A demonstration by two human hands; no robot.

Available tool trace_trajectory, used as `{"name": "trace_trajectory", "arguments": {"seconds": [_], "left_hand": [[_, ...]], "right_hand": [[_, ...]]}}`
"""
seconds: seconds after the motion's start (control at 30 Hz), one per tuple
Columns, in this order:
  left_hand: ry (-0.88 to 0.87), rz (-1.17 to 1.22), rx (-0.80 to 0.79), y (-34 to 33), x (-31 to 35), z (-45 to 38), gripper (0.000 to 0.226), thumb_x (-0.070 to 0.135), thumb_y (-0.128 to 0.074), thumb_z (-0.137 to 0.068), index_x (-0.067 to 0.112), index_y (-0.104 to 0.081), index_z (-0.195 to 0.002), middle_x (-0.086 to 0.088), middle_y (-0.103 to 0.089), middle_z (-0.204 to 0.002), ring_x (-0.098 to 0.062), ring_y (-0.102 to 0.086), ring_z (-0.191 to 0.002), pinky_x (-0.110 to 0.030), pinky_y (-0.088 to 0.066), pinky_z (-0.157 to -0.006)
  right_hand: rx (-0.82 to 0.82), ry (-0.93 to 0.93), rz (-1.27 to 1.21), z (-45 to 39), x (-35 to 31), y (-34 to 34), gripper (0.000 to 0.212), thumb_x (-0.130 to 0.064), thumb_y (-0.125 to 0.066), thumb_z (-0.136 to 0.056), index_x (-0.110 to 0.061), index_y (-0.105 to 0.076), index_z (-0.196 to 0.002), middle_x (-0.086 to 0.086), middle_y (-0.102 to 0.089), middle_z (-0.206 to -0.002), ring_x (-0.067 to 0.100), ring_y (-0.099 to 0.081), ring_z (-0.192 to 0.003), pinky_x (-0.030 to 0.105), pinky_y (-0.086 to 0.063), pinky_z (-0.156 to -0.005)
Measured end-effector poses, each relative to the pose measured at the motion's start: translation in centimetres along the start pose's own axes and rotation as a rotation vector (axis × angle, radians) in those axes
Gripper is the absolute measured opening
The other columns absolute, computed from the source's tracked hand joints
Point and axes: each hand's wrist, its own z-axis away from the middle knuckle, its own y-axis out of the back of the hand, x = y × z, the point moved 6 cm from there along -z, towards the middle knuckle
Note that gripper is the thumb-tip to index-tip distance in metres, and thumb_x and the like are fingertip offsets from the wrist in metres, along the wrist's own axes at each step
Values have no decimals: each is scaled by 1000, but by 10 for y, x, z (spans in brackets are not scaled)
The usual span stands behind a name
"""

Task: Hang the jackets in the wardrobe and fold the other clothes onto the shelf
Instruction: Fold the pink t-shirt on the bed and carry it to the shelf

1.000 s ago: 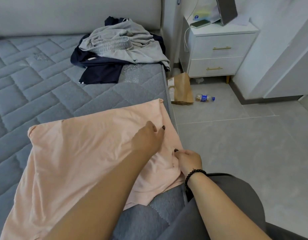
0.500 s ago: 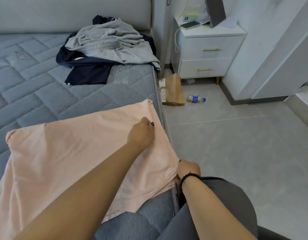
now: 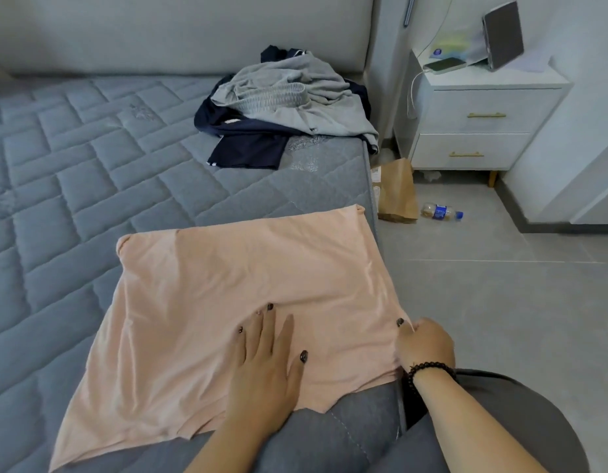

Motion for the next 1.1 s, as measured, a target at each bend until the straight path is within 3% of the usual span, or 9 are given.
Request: {"name": "trace_trajectory", "arguments": {"seconds": [0.1, 0.27, 0.37, 0.5, 0.6, 0.7, 0.8, 0.87, 1.1], "left_hand": [[317, 38, 35, 15, -62, 10, 71, 57, -10, -94, 19, -24, -152, -12, -16, -160, -32, -13, -148, -49, -11, -117], [707, 194, 203, 53, -163, 36, 50, 39, -34, -98, 17, -32, -142, -6, -31, -150, -31, -26, -137, -51, -21, -111], [920, 273, 247, 66, -203, 62, 44, 30, -40, -97, 14, -40, -138, -13, -40, -143, -38, -33, -130, -54, -26, -106], [960, 407, 287, 71, -225, 85, 44, 32, -43, -98, 12, -44, -137, -13, -53, -129, -33, -46, -120, -48, -39, -96], [927, 518, 233, 65, -234, 91, 24, 33, -42, -98, 13, -56, -101, 0, -63, -85, -22, -58, -78, -39, -48, -68], [907, 485, 134, 63, -248, 100, 23, 28, -45, -97, 13, -54, -81, -2, -62, -73, -19, -57, -67, -33, -46, -59], [853, 258, -123, 60, -255, 99, 21, 31, -39, -97, 17, -48, -84, 0, -59, -77, -16, -56, -68, -29, -39, -55], [831, 210, -174, 64, -258, 85, 17, 30, -40, -94, 18, -48, -84, 2, -58, -80, -14, -54, -69, -28, -37, -55], [840, 679, 217, 91, -281, -26, 48, 36, -49, -93, 11, -43, -134, -6, -54, -125, -23, -52, -107, -32, -37, -82]], "right_hand": [[80, 121, 164, 16, -12, 5, 15, -16, -50, -88, -7, -55, -99, 14, -55, -106, 33, -53, -93, 39, -46, -76], [176, 605, 388, 61, -64, -7, 48, -4, -68, -72, -6, -57, -119, 19, -52, -122, 39, -47, -110, 50, -39, -89], [38, 1033, 521, 102, -89, -40, 52, -10, -80, -65, -8, -65, -115, 19, -59, -120, 40, -59, -107, 49, -50, -82], [-191, 1333, 780, 144, -93, -83, 41, -37, -49, -87, -24, -64, -123, 10, -61, -127, 30, -62, -113, 44, -54, -85], [-228, 1349, 876, 151, -92, -94, 62, -43, -9, -97, -30, -64, -124, 7, -63, -126, 26, -63, -111, 48, -55, -83], [-276, 1292, 941, 150, -90, -94, 69, -45, -2, -96, -31, -63, -125, 5, -63, -127, 23, -62, -113, 50, -47, -93], [-323, 1246, 958, 153, -92, -90, 69, -45, -2, -97, -30, -64, -124, 5, -63, -127, 23, -62, -114, 44, -31, -94], [-324, 1234, 928, 153, -93, -89, 68, -45, -2, -97, -31, -64, -123, 4, -63, -126, 21, -62, -114, 46, -36, -95], [-319, 1242, 857, 151, -106, -92, 48, -50, -34, -88, -30, -67, -118, 2, -66, -117, 23, -65, -106, 51, -52, -88]]}}
